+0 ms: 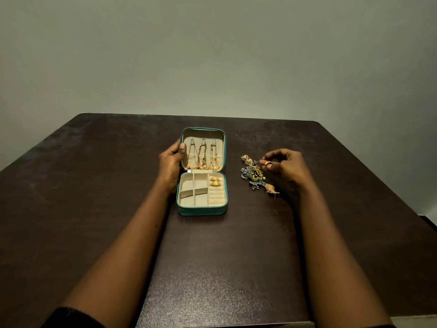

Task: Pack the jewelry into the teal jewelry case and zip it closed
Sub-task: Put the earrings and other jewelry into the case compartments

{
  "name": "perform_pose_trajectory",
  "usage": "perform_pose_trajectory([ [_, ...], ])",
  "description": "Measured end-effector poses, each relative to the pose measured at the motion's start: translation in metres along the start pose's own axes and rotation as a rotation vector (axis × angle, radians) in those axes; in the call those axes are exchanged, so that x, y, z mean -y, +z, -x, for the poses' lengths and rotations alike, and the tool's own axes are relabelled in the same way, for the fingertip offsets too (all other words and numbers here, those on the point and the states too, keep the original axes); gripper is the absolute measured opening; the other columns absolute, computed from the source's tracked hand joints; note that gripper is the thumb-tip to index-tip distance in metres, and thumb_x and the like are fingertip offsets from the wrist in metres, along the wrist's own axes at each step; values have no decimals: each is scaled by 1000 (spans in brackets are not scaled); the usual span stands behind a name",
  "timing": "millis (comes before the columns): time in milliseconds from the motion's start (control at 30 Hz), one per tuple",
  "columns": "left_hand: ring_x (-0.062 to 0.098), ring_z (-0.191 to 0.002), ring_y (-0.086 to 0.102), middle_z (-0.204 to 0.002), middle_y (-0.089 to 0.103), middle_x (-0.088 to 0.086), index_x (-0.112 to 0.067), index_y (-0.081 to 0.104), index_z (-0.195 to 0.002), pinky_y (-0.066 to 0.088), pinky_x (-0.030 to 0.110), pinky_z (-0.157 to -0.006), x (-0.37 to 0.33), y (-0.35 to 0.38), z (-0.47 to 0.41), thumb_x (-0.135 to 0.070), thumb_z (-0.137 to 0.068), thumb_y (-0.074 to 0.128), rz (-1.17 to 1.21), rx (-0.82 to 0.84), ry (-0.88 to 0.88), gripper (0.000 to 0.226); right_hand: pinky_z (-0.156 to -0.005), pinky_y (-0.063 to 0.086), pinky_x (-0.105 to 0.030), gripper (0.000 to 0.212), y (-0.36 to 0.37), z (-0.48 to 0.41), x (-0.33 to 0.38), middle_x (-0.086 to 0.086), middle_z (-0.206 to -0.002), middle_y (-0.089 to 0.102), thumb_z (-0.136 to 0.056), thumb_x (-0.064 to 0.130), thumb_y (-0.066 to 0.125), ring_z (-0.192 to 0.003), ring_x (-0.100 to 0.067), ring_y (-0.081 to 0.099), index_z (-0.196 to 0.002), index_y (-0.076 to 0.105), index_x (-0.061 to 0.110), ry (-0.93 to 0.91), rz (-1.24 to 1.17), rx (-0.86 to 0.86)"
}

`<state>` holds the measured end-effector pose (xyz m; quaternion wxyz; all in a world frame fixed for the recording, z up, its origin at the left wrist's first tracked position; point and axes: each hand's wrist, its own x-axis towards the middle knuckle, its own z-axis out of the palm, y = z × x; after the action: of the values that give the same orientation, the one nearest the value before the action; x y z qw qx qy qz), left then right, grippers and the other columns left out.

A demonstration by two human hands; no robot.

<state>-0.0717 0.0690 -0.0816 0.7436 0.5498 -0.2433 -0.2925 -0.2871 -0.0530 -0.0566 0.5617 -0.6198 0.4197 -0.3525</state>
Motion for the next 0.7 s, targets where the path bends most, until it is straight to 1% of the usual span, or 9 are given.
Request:
perform_pose_trajectory([
  [67, 17, -87, 62, -127, 56, 23, 0, 46, -134, 58, 24, -67, 0, 1, 1, -8, -99, 39, 9, -3, -3, 37, -57, 56, -22, 20, -1, 1, 2, -11, -94, 65, -83, -16, 52, -89, -15, 65, -84, 57, 4, -33, 17, -11],
  [100, 17, -87, 62, -126, 56, 23, 0, 46, -134, 58, 24, -67, -1, 2, 1, -8, -99, 39, 11, -5, -2, 37, -53, 54, -18, 20, -1, 2, 3, -11, -93, 65, -82, -15, 54, -89, -14, 64, -81, 56, 5, -56, 24, -15],
  [167, 21, -92, 63, -127, 56, 22, -1, 45, -135, 58, 24, -68, -1, 1, 1, -8, -99, 39, 4, -6, -1, 37, -63, 56, -18, 19, 0, 0, 2, -11, -92, 66, -81, -13, 59, -91, -16, 66, -76, 57, 6, -106, 51, -26],
  [233, 23, -94, 62, -127, 56, 22, -1, 46, -135, 57, 24, -69, -1, 1, 1, -9, -99, 39, -7, -2, -1, 37, -79, 56, -28, 18, 2, -2, 1, -15, -95, 68, -78, -9, 65, -92, -22, 67, -74, 61, 8, -146, 84, -43],
  [300, 18, -88, 63, -127, 56, 22, -1, 46, -134, 58, 22, -66, -2, 1, 2, -9, -99, 39, -4, 4, 1, 37, -84, 55, -37, 19, 2, -3, 2, -16, -94, 70, -75, -6, 70, -87, -24, 66, -71, 65, 11, -169, 107, -51],
  [400, 18, -87, 63, -126, 56, 23, 0, 47, -133, 58, 20, -62, -2, 2, 2, -8, -99, 39, 6, -1, 9, 36, -73, 56, -34, 19, 3, -2, 7, -13, -80, 69, -73, -5, 70, -75, -23, 64, -69, 68, 13, -195, 93, -39],
  [467, 29, -99, 62, -126, 56, 24, 0, 46, -133, 58, 21, -63, -2, 2, 1, -8, -99, 39, 5, -8, 7, 36, -64, 55, -26, 16, 7, 1, 10, -10, -72, 67, -74, -7, 69, -65, -19, 63, -71, 68, 9, -205, 54, -27],
  [533, 33, -107, 59, -126, 56, 24, 0, 47, -133, 58, 22, -64, -2, 2, 1, -9, -99, 40, 5, -10, 2, 36, -59, 56, -21, 13, 14, 5, 13, -8, -67, 68, -73, -8, 69, -58, -14, 65, -73, 69, 5, -210, -21, -14],
  [700, 18, -88, 63, -125, 57, 23, 0, 48, -133, 58, 22, -65, 0, 0, 0, -10, -99, 40, 20, 1, 4, 36, -62, 56, -19, 14, 29, 15, 15, -2, -67, 70, -72, -7, 71, -61, -10, 68, -76, 71, 7, -252, -19, 78],
])
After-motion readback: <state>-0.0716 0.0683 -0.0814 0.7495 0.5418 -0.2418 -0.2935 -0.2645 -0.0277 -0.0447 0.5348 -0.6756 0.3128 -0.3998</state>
